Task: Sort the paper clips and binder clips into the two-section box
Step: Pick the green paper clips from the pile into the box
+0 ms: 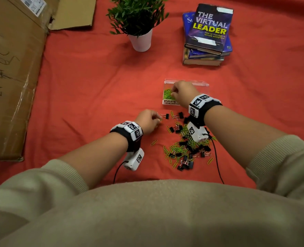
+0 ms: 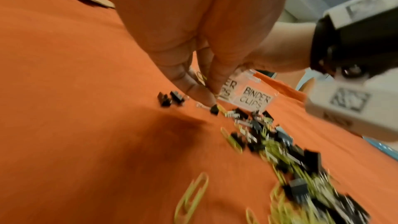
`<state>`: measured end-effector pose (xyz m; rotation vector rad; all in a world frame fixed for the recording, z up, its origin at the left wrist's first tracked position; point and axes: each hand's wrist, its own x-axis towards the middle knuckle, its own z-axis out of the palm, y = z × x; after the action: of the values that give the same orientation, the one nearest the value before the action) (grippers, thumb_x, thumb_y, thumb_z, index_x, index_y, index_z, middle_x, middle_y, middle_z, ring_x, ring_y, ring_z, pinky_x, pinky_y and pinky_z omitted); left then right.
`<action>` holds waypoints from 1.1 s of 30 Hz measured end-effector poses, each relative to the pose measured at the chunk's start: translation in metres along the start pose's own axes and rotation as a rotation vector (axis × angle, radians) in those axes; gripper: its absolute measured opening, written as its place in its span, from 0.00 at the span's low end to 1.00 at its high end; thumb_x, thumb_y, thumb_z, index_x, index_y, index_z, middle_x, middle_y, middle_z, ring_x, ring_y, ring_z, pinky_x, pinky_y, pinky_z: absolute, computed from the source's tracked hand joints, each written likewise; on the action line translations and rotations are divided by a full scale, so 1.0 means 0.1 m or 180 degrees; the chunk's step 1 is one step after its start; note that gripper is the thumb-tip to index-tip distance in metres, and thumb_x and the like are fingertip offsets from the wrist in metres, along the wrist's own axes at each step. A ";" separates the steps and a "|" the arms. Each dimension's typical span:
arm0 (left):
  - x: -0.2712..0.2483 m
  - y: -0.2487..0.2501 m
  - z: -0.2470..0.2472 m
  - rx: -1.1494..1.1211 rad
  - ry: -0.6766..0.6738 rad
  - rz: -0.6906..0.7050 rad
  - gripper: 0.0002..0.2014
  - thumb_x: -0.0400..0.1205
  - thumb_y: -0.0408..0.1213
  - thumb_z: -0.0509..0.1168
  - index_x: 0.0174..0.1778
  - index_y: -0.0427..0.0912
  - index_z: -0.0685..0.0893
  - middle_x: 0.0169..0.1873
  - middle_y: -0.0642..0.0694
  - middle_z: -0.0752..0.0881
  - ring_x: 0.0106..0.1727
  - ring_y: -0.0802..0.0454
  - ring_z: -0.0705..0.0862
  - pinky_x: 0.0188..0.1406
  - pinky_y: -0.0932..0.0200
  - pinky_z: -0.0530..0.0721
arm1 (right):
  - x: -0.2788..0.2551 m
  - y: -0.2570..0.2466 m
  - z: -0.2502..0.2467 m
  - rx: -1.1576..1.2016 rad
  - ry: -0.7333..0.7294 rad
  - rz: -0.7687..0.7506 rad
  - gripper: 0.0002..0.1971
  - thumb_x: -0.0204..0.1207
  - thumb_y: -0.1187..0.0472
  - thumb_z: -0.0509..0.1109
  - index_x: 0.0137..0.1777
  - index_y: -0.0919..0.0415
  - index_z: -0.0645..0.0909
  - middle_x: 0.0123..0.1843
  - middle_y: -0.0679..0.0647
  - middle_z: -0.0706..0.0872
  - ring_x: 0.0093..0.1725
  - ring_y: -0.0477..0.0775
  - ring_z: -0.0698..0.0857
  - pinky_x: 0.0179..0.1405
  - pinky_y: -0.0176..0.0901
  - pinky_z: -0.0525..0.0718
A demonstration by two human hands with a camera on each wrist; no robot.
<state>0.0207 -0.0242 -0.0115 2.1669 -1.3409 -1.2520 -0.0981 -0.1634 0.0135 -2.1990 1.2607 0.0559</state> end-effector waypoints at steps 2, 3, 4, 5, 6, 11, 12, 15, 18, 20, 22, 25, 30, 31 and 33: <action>0.10 0.14 -0.10 0.0060 0.0153 0.0125 0.10 0.83 0.32 0.63 0.57 0.37 0.87 0.44 0.39 0.89 0.38 0.50 0.85 0.38 0.64 0.78 | -0.06 0.00 0.00 -0.0231 0.0091 -0.0137 0.12 0.79 0.66 0.64 0.60 0.68 0.83 0.61 0.64 0.84 0.59 0.62 0.83 0.60 0.49 0.81; 0.15 0.21 -0.14 0.0080 0.0244 0.0190 0.10 0.83 0.33 0.64 0.57 0.37 0.87 0.47 0.38 0.90 0.43 0.47 0.86 0.42 0.64 0.78 | -0.11 0.00 0.00 -0.0198 0.0258 -0.0216 0.12 0.79 0.66 0.63 0.58 0.68 0.83 0.59 0.64 0.84 0.57 0.62 0.84 0.56 0.48 0.82; 0.21 0.29 -0.18 0.0095 0.0332 0.0228 0.10 0.83 0.33 0.64 0.57 0.38 0.87 0.49 0.39 0.89 0.44 0.46 0.86 0.44 0.63 0.78 | -0.18 0.02 0.03 -0.0122 0.0404 -0.0265 0.10 0.79 0.66 0.63 0.54 0.67 0.84 0.54 0.63 0.85 0.52 0.61 0.84 0.49 0.46 0.82; 0.28 0.35 -0.22 0.0118 0.0411 0.0246 0.10 0.83 0.34 0.63 0.57 0.40 0.87 0.49 0.40 0.89 0.43 0.47 0.85 0.43 0.62 0.79 | -0.25 0.05 0.08 -0.0087 0.0459 -0.0296 0.09 0.79 0.66 0.62 0.51 0.66 0.84 0.50 0.61 0.86 0.46 0.58 0.84 0.42 0.43 0.80; 0.35 0.41 -0.24 0.0142 0.0484 0.0267 0.10 0.83 0.34 0.63 0.57 0.42 0.86 0.48 0.42 0.89 0.41 0.48 0.84 0.42 0.60 0.80 | -0.33 0.09 0.14 -0.0102 0.0394 -0.0314 0.09 0.79 0.65 0.62 0.49 0.66 0.84 0.47 0.59 0.86 0.42 0.56 0.83 0.39 0.41 0.79; 0.61 0.68 -0.29 0.0380 0.0586 0.0448 0.08 0.83 0.33 0.62 0.52 0.43 0.85 0.48 0.45 0.87 0.47 0.48 0.86 0.47 0.58 0.84 | -0.57 0.38 0.49 -0.0621 -0.0148 -0.0287 0.11 0.78 0.64 0.62 0.54 0.67 0.83 0.57 0.62 0.82 0.53 0.64 0.83 0.51 0.55 0.86; 0.63 0.72 -0.29 0.0432 0.0554 0.0480 0.08 0.83 0.32 0.62 0.52 0.43 0.85 0.48 0.45 0.87 0.48 0.48 0.86 0.48 0.57 0.84 | -0.59 0.43 0.51 -0.0636 -0.0118 -0.0205 0.11 0.78 0.64 0.62 0.55 0.68 0.82 0.58 0.62 0.80 0.55 0.64 0.82 0.51 0.54 0.86; 0.64 0.76 -0.25 0.0537 0.0484 0.0568 0.08 0.82 0.33 0.63 0.55 0.42 0.84 0.52 0.44 0.86 0.52 0.47 0.85 0.57 0.52 0.85 | -0.62 0.55 0.48 -0.0566 0.0052 0.0082 0.12 0.79 0.65 0.62 0.59 0.67 0.81 0.59 0.62 0.80 0.58 0.64 0.81 0.53 0.53 0.83; 0.49 0.69 -0.16 0.0763 0.0598 0.0839 0.10 0.81 0.37 0.65 0.58 0.44 0.83 0.61 0.46 0.78 0.51 0.51 0.79 0.61 0.54 0.80 | -0.65 0.63 0.44 -0.0369 0.0280 0.0194 0.11 0.78 0.64 0.64 0.58 0.65 0.81 0.58 0.60 0.80 0.56 0.61 0.81 0.52 0.51 0.82; 0.35 0.59 -0.06 0.0971 0.0583 0.1070 0.08 0.80 0.36 0.65 0.54 0.44 0.82 0.56 0.46 0.77 0.49 0.50 0.80 0.51 0.56 0.80 | -0.67 0.59 0.46 -0.0318 0.0230 -0.0050 0.10 0.78 0.64 0.64 0.54 0.67 0.82 0.55 0.60 0.81 0.54 0.61 0.81 0.51 0.49 0.81; 0.23 0.45 0.07 0.1302 0.0275 0.1199 0.07 0.79 0.34 0.63 0.50 0.44 0.83 0.53 0.45 0.78 0.53 0.46 0.81 0.49 0.56 0.79 | -0.68 0.52 0.51 -0.0368 0.0009 -0.0235 0.09 0.77 0.63 0.64 0.49 0.68 0.83 0.52 0.61 0.81 0.55 0.61 0.81 0.51 0.50 0.82; 0.10 0.22 0.26 0.1853 -0.0233 0.1156 0.09 0.79 0.34 0.62 0.53 0.40 0.82 0.54 0.41 0.79 0.59 0.41 0.80 0.53 0.49 0.80 | -0.65 0.46 0.57 -0.0499 -0.0250 -0.0175 0.11 0.77 0.61 0.64 0.49 0.69 0.82 0.52 0.62 0.81 0.59 0.63 0.78 0.55 0.54 0.83; 0.06 0.05 0.38 0.2061 -0.0311 0.1117 0.13 0.79 0.36 0.66 0.56 0.34 0.77 0.57 0.37 0.78 0.61 0.37 0.79 0.56 0.45 0.80 | -0.67 0.43 0.60 -0.0708 -0.0405 -0.0125 0.12 0.77 0.60 0.66 0.54 0.69 0.80 0.57 0.64 0.80 0.63 0.64 0.78 0.56 0.54 0.82; 0.06 0.04 0.38 0.2034 -0.0290 0.1099 0.13 0.78 0.36 0.67 0.56 0.34 0.77 0.57 0.37 0.79 0.61 0.37 0.79 0.57 0.46 0.79 | -0.68 0.43 0.61 -0.0734 -0.0436 -0.0114 0.12 0.77 0.61 0.66 0.55 0.70 0.80 0.59 0.65 0.80 0.63 0.65 0.78 0.57 0.55 0.82; 0.07 0.02 0.36 0.1976 -0.0257 0.1022 0.14 0.78 0.37 0.68 0.56 0.33 0.77 0.58 0.36 0.80 0.62 0.37 0.79 0.59 0.47 0.77 | -0.67 0.40 0.61 -0.0732 -0.0532 -0.0063 0.12 0.77 0.62 0.65 0.55 0.71 0.79 0.61 0.66 0.79 0.64 0.66 0.78 0.59 0.54 0.81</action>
<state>-0.0078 -0.0249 -0.0348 2.1363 -2.2392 -0.8804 -0.1518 -0.0951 -0.0344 -2.3438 1.1883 0.3866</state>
